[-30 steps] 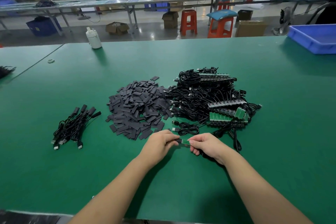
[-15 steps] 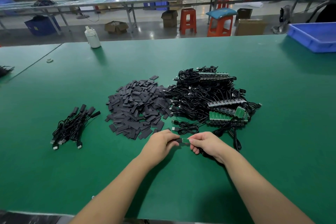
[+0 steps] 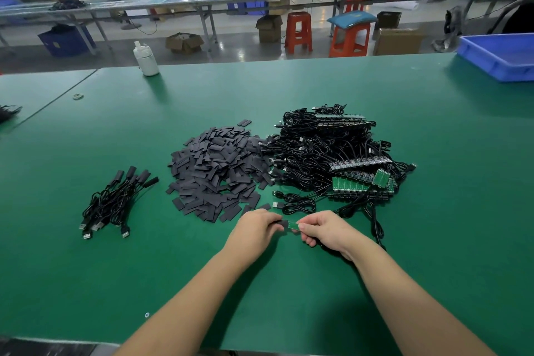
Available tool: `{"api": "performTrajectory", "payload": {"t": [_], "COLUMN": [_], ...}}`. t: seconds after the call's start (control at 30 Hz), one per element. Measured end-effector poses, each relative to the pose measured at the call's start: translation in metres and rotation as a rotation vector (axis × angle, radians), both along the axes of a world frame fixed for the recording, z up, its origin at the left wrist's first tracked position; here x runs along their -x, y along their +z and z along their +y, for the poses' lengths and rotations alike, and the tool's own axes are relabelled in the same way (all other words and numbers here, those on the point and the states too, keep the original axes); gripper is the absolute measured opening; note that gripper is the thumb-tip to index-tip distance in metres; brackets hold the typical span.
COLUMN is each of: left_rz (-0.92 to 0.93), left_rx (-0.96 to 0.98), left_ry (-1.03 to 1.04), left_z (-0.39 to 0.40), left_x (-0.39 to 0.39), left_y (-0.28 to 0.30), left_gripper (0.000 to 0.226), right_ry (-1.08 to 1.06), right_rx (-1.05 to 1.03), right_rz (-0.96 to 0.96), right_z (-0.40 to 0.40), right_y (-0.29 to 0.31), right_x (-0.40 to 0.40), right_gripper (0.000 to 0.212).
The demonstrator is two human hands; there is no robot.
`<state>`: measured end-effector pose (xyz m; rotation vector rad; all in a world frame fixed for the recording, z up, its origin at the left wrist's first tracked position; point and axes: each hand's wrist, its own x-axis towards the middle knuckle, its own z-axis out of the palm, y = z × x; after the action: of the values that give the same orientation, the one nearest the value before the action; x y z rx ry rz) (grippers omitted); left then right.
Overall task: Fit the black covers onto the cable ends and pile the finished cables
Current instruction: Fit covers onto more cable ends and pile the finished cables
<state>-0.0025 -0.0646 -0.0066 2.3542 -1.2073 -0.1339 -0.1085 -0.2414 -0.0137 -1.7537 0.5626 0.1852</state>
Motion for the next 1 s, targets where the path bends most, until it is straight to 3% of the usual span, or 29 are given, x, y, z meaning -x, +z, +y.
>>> {"api": "performTrajectory", "payload": {"t": [0.2, 0.37, 0.57, 0.87, 1.0], "left_rz": [-0.015, 0.003, -0.045, 0.023, 0.033], "left_rx": [0.010, -0.020, -0.063, 0.025, 0.066], "left_ry": [0.046, -0.125, -0.179, -0.060, -0.018], "left_z": [-0.001, -0.001, -0.010, -0.013, -0.014], "left_x": [0.006, 0.007, 0.014, 0.016, 0.018], "left_y": [-0.001, 0.002, 0.004, 0.002, -0.001], "left_gripper": [0.022, 0.025, 0.026, 0.023, 0.020], "right_ry": [0.006, 0.032, 0.049, 0.033, 0.078], "right_rx": [-0.003, -0.003, -0.045, -0.076, -0.059], "right_rz": [-0.002, -0.003, -0.019, -0.022, 0.006], "right_z": [-0.001, -0.001, -0.004, -0.005, -0.007], "right_y": [0.000, -0.003, -0.003, -0.003, 0.006], "right_x": [0.000, -0.002, -0.002, -0.005, -0.006], "right_gripper": [0.016, 0.012, 0.014, 0.008, 0.015]}}
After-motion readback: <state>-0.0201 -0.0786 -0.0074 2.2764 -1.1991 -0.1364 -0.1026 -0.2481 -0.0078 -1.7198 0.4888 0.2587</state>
